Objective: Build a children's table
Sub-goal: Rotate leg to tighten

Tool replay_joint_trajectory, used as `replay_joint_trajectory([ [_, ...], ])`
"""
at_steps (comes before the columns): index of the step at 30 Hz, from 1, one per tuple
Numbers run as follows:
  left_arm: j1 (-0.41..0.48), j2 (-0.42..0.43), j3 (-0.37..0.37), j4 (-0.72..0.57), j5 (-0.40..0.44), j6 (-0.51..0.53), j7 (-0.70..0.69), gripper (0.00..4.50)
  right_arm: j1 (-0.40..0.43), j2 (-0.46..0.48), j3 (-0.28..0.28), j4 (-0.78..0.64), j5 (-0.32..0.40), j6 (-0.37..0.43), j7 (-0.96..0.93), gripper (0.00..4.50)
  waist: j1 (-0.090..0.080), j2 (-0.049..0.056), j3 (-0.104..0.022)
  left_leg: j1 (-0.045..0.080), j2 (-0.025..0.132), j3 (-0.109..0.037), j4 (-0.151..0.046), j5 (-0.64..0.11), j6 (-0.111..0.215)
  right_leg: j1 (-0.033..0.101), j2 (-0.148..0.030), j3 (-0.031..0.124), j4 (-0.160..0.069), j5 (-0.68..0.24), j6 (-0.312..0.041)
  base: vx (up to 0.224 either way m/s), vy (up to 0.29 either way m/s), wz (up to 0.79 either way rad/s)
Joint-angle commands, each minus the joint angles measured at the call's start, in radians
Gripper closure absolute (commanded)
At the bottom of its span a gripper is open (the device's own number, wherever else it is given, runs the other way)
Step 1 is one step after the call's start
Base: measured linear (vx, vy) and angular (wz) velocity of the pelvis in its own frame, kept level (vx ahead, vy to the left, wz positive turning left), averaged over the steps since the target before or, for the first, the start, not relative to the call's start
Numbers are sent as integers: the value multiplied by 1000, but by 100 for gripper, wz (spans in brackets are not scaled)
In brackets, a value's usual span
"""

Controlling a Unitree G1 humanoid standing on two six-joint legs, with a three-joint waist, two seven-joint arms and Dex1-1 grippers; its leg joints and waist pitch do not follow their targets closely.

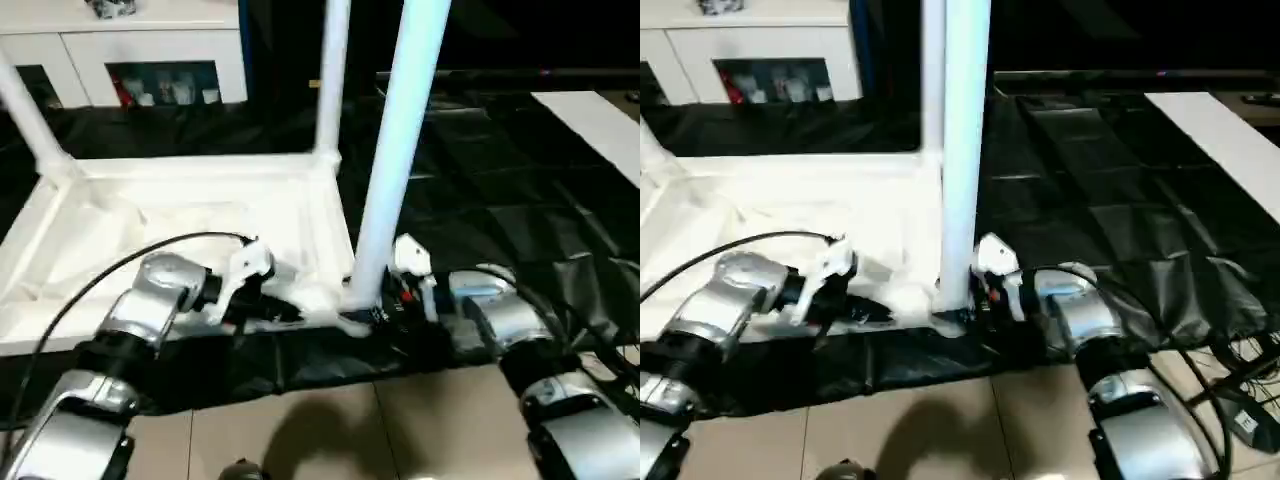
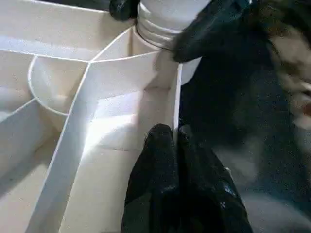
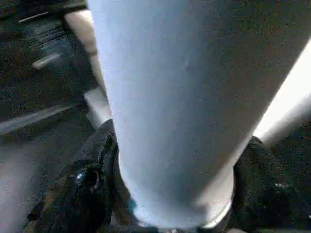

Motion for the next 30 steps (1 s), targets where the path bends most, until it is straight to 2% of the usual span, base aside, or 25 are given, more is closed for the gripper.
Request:
replay_joint_trajectory([
  [1, -13, -67, 2, 8, -20, 29, 84, 450, -11, 50, 12, 27, -17, 26, -115, 180, -4, -4, -58, 14, 37, -25, -73, -237, -9, 43, -85, 53, -91, -292, -189, 0, 0, 0],
  [4, -21, -159, 32, 15, -18, 79, 266, 450, -2, 155, -41, 34, -2, 40, -339, 180, -10, -5, -60, 13, 35, -23, -72, -226, -2, 41, -81, 55, -90, -245, -186, 0, 0, 0],
  [7, -13, -198, 20, 7, -3, 78, 301, 450, 7, 208, -28, 24, -20, 17, -395, 180, -11, -5, -62, 9, 30, -22, -69, -203, 16, 46, -80, 54, -92, -232, -176, 0, 0, 0],
  [11, 2, -218, 4, -18, -3, 86, 286, 450, 9, 234, -33, 16, -5, -18, -368, 180, -11, -1, -63, 8, 33, -22, -70, -206, 31, 46, -81, 54, -92, -226, -170, 0, 0, 0],
  [12, 7, -217, -5, -26, 1, 87, 283, 450, 9, 235, -32, 14, -7, -28, -372, 124, -12, 0, -63, 8, 32, -22, -70, -207, 33, 45, -79, 53, -92, -221, -171, 0, 0, 0],
  [13, 9, -217, -7, -29, 3, 87, 282, 450, 9, 235, -32, 14, -8, -31, -373, 111, -13, 1, -64, 9, 33, -22, -71, -208, 32, 45, -78, 53, -91, -214, -174, 0, 0, 0],
  [15, 23, -200, -18, -47, 5, 85, 262, 450, 13, 208, -37, -1, 5, -42, -323, 111, -14, -1, -63, 7, 34, -22, -71, -207, 36, 47, -79, 53, -90, -199, -179, 0, 0, 0],
  [17, 33, -176, -21, -57, 0, 71, 221, 450, 22, 166, -34, -23, 24, -32, -224, 74, -16, -2, -65, 6, 33, -21, -69, -201, 43, 49, -79, 53, -89, -183, -184, 0, 0, 0],
  [20, 43, -150, -22, -71, -10, 59, 164, 450, 31, 119, -18, -43, 26, -30, -125, 62, -16, -4, -67, 1, 32, -19, -64, -166, 71, 52, -76, 51, -82, -124, -198, 0, 0, 0],
  [22, 57, -106, -28, -92, -22, 43, 78, 450, 45, 58, -4, -85, 57, -15, 35, 54, -15, -5, -66, -1, 32, -17, -61, -144, 89, 53, -76, 50, -80, -95, -209, 0, 0, 0],
  [25, 65, -75, -32, -109, -40, 32, 2, 450, 49, 15, 16, -104, 69, 0, 139, 54, -9, -5, -65, -2, 34, -17, -60, -154, 97, 53, -75, 46, -81, -132, -210, 0, 0, 0],
  [28, 75, -28, -41, -133, -56, 17, -96, 450, 52, -38, 28, -140, 108, 49, 305, 54, -6, -5, -62, 2, 38, -17, -61, -178, 91, 49, -76, 47, -85, -180, -207, 0, 0, 0],
  [29, 75, -28, -41, -133, -56, 17, -96, 450, 52, -38, 28, -140, 108, 49, 305, 54, -4, -4, -63, 2, 39, -18, -62, -183, 91, 49, -77, 48, -84, -185, -206, 0, 0, 0],
  [30, 75, -15, -43, -133, -60, 17, -125, 450, 52, -56, 37, -148, 109, 56, 353, 54, -1, -5, -62, 6, 41, -17, -63, -189, 88, 44, -76, 49, -86, -194, -206, 0, 0, 0],
])
